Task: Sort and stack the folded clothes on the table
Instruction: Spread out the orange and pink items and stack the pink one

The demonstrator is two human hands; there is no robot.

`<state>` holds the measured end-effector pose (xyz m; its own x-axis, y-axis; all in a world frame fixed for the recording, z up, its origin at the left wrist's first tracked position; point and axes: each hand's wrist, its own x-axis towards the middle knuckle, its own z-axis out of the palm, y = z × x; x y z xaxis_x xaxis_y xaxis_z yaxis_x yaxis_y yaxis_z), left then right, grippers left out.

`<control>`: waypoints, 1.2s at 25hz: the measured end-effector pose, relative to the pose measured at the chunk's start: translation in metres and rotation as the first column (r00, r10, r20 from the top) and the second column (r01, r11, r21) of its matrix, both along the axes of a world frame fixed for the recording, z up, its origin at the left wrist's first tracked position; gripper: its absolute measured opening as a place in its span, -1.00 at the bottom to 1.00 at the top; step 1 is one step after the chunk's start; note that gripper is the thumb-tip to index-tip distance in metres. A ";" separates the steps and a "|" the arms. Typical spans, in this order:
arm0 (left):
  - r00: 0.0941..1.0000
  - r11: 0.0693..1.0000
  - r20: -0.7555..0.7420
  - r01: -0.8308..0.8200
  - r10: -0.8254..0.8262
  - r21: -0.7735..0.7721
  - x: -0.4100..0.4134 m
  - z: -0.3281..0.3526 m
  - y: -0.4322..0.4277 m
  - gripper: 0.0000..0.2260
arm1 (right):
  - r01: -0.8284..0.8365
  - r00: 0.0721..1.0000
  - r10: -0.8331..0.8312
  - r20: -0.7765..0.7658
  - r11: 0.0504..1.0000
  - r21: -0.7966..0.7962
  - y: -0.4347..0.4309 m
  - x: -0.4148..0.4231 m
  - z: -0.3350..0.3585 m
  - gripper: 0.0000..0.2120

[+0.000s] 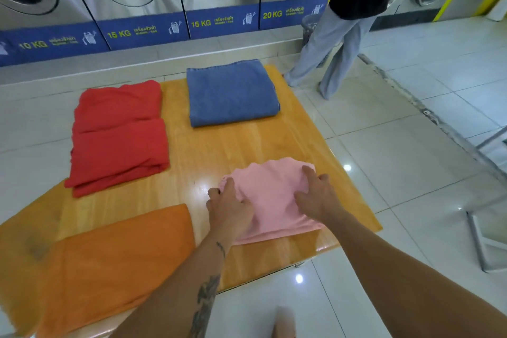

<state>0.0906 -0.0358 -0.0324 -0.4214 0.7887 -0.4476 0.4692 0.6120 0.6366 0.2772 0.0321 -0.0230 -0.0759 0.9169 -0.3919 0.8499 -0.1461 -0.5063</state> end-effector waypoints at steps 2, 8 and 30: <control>0.981 0.993 0.185 -0.083 0.065 0.087 -0.001 0.003 0.005 -0.43 | 0.044 0.993 -0.048 -0.109 0.998 -0.046 0.008 0.005 0.004 -0.29; 0.943 0.949 0.317 -0.184 0.098 0.255 -0.024 0.042 0.009 -0.37 | 0.021 0.962 -0.020 -0.272 1.000 0.002 0.030 -0.024 0.026 -0.35; 0.847 0.953 -0.524 0.078 0.092 0.292 -0.321 -0.010 -0.103 -0.49 | -0.437 0.888 0.353 0.295 0.847 0.303 -0.056 -0.330 -0.008 -0.47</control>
<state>-0.2309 -0.1389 -0.0424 -0.5312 0.8421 0.0929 0.7797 0.4430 0.4424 -0.0530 -0.0243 -0.0312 -0.4126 0.9055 -0.0993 0.8906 0.3781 -0.2526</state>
